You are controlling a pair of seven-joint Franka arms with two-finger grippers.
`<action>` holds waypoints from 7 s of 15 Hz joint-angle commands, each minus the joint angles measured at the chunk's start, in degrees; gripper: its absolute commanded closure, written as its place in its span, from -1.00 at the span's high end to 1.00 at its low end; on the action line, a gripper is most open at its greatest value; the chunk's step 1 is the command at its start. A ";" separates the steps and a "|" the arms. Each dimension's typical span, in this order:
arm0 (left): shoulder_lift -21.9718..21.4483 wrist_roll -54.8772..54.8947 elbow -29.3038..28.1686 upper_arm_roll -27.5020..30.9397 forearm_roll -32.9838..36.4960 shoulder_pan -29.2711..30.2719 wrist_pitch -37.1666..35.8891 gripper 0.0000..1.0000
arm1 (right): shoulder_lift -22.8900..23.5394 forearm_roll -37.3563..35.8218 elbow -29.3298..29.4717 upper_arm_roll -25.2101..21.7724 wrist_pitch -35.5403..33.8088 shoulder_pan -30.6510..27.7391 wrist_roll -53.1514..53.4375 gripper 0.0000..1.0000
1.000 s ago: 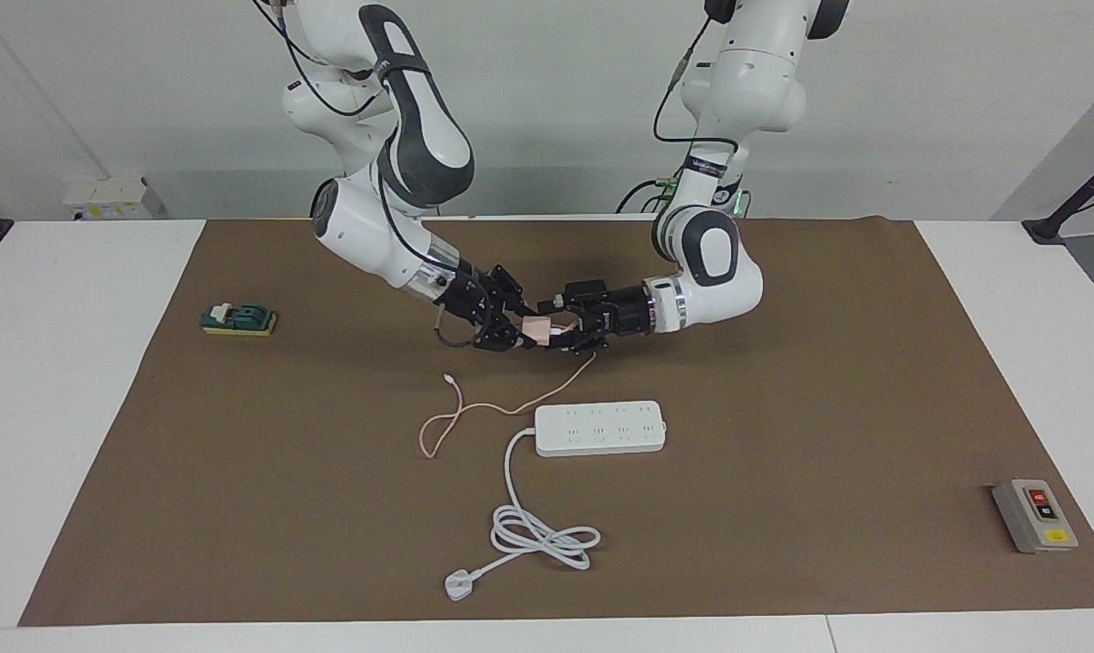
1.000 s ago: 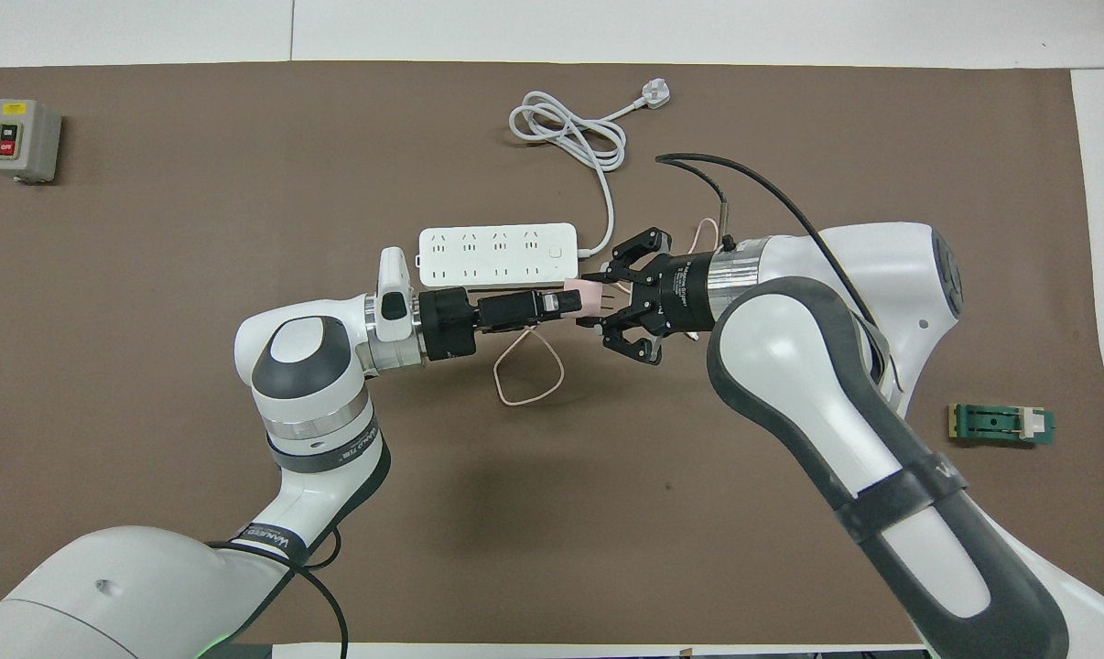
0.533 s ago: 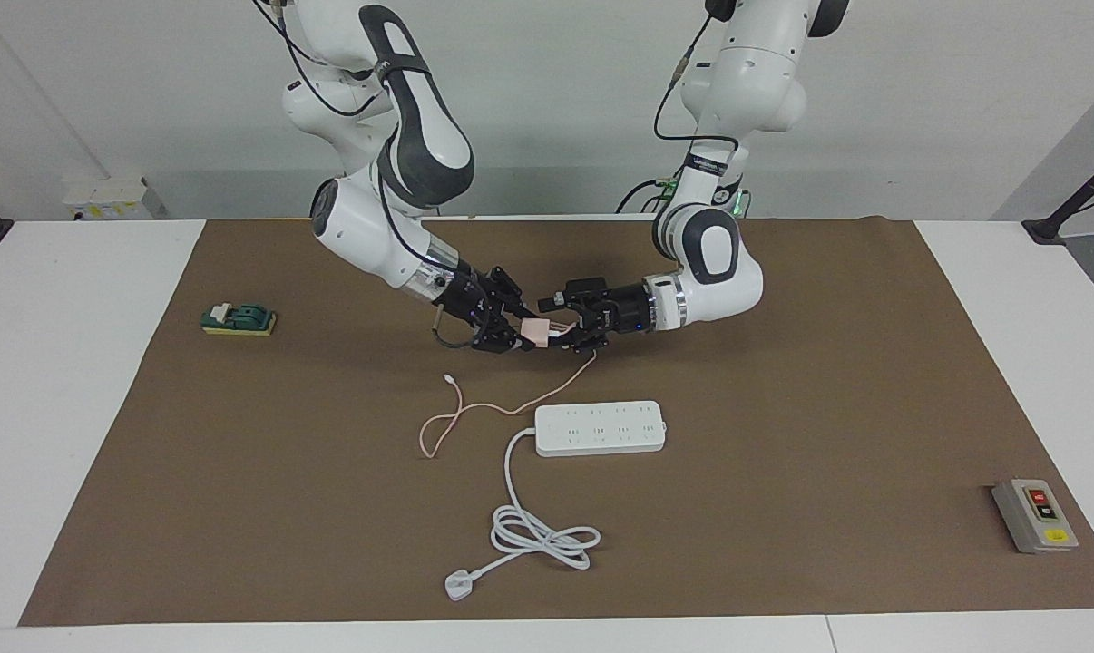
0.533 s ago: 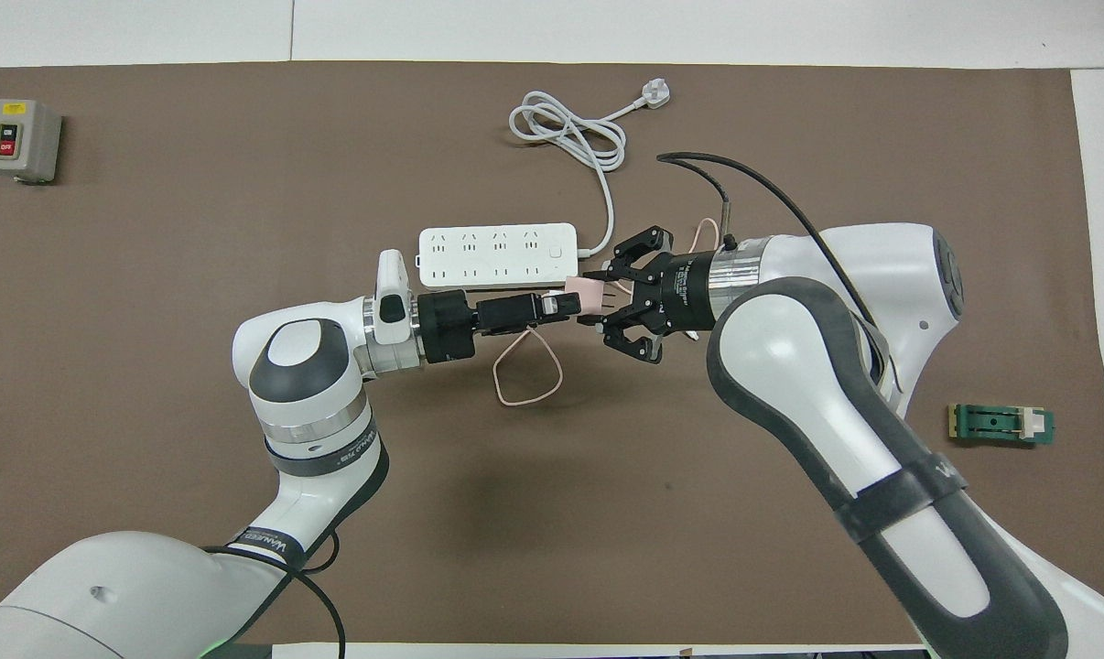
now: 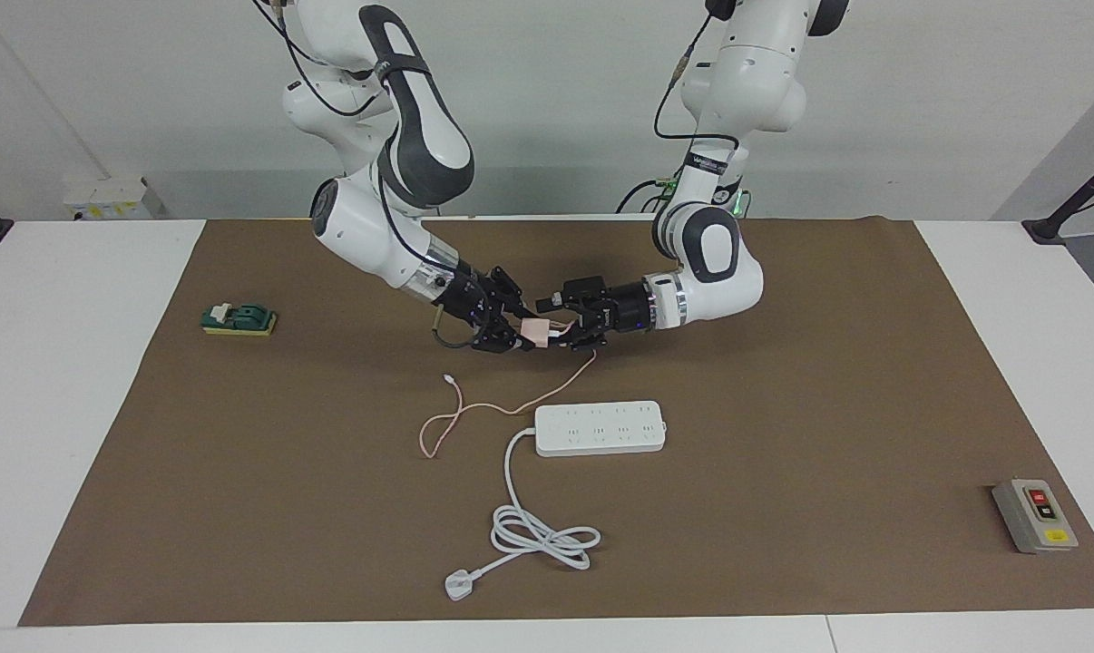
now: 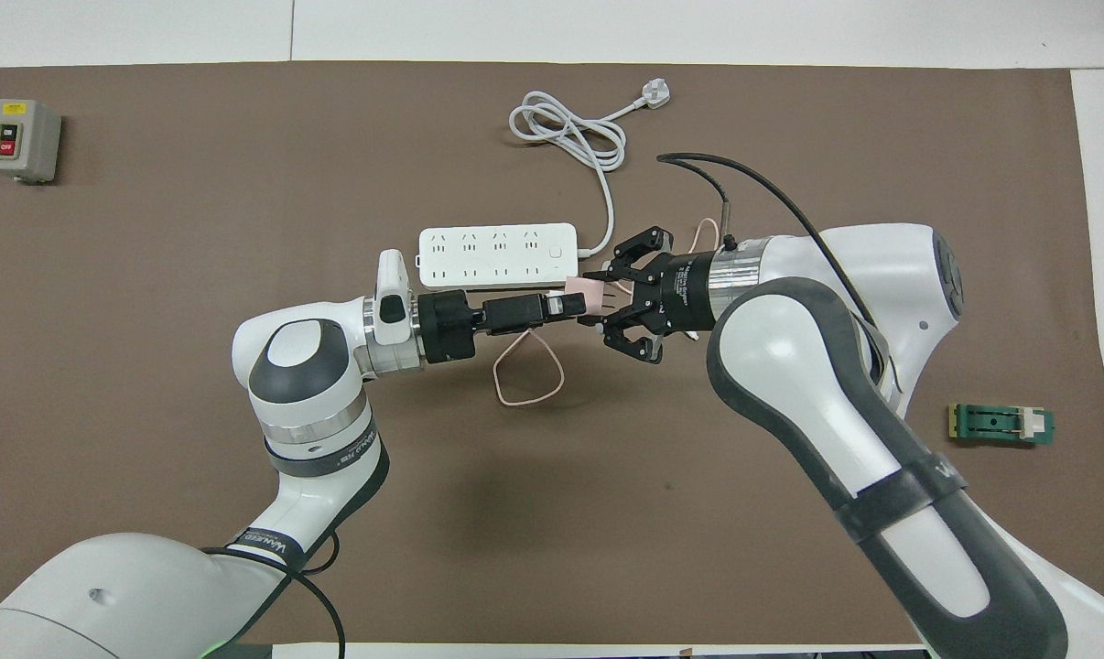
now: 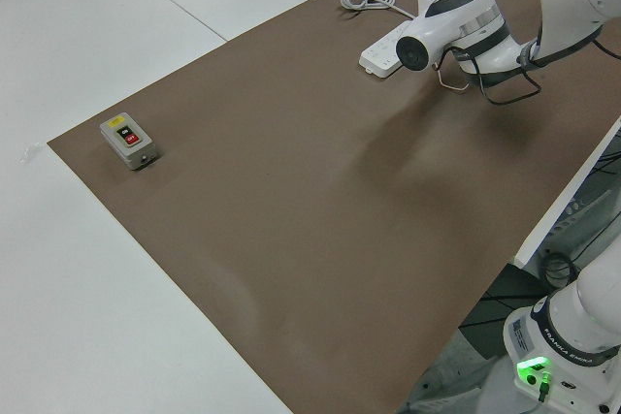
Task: Plug charger into power strip
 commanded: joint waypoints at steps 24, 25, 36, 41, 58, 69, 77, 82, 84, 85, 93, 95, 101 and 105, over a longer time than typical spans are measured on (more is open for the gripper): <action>-5.41 -3.62 -1.42 1.40 -0.11 0.93 2.62 -1.00 | -1.81 0.58 -0.99 -0.19 0.98 0.07 -1.11 1.00; -6.20 -4.75 -1.51 1.49 1.63 1.63 2.97 -1.00 | -2.34 0.14 -0.99 -0.19 0.46 -0.28 -1.11 1.00; -14.73 -31.19 -0.55 1.58 49.57 20.87 -0.52 -1.00 | -7.18 -24.20 0.15 -0.46 -11.31 -10.90 -16.63 1.00; -16.67 -48.24 9.99 1.67 78.86 24.49 -14.48 -1.00 | -7.35 -37.37 6.90 -0.46 -23.96 -20.40 -36.84 1.00; -17.46 -60.23 18.53 1.23 106.05 25.72 -16.11 -1.00 | -2.87 -55.06 24.07 0.60 -42.87 -25.59 -73.57 1.00; -18.34 -70.83 17.48 1.14 106.24 26.42 -16.97 -1.00 | -14.03 -60.34 6.94 0.24 -37.27 -26.04 -88.12 1.00; -18.25 -100.80 16.86 1.67 110.10 26.69 -11.36 -1.00 | -8.94 -60.16 11.05 0.07 -37.95 -28.05 -88.21 1.00; -18.34 -118.26 16.25 1.14 114.83 24.59 -10.91 -1.00 | -8.41 -60.16 12.19 0.24 -38.57 -28.41 -88.47 1.00; -18.34 -129.16 16.07 1.14 115.03 23.53 -10.91 -1.00 | -8.23 -60.16 12.37 0.24 -38.75 -28.41 -88.38 1.00; -18.69 -133.31 15.46 1.05 115.03 22.83 -11.00 -1.00 | -8.15 -60.25 12.72 0.51 -38.57 -29.11 -88.56 1.00; -20.36 -154.96 13.79 0.88 121.88 12.03 -19.16 -1.00 | -8.41 -60.25 14.21 1.83 -38.22 -30.43 -88.12 1.00; -20.89 -157.16 13.35 0.79 121.88 9.39 -19.87 -1.00 | -8.50 -60.16 14.39 1.65 -38.13 -30.52 -88.03 1.00; -16.68 -159.97 14.13 0.61 124.16 5.86 -15.50 -1.00 | -10.25 -60.16 14.30 2.53 -38.57 -30.96 -87.86 1.00; -7.02 -165.59 23.43 0.52 125.39 4.10 -14.33 -1.00 | -10.96 -60.16 14.21 2.35 -38.57 -31.31 -87.86 1.00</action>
